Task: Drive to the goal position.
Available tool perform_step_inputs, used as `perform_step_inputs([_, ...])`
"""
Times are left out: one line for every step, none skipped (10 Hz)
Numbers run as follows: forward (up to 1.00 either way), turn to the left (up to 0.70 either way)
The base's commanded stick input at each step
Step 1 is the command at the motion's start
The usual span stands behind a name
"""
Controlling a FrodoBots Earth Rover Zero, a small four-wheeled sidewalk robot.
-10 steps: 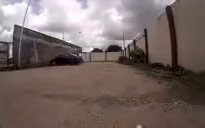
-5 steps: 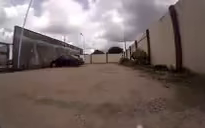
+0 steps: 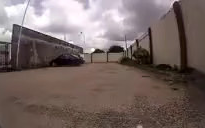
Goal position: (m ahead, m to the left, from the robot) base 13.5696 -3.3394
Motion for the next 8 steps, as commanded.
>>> perform_step_inputs([0.50, -0.21])
perform_step_inputs([0.50, -0.51])
perform_step_inputs([0.50, -0.51])
perform_step_inputs([0.50, -0.51])
perform_step_inputs([0.50, -0.51])
perform_step_inputs([0.50, -0.23])
perform_step_inputs([0.50, -0.01])
perform_step_inputs([0.50, -0.01])
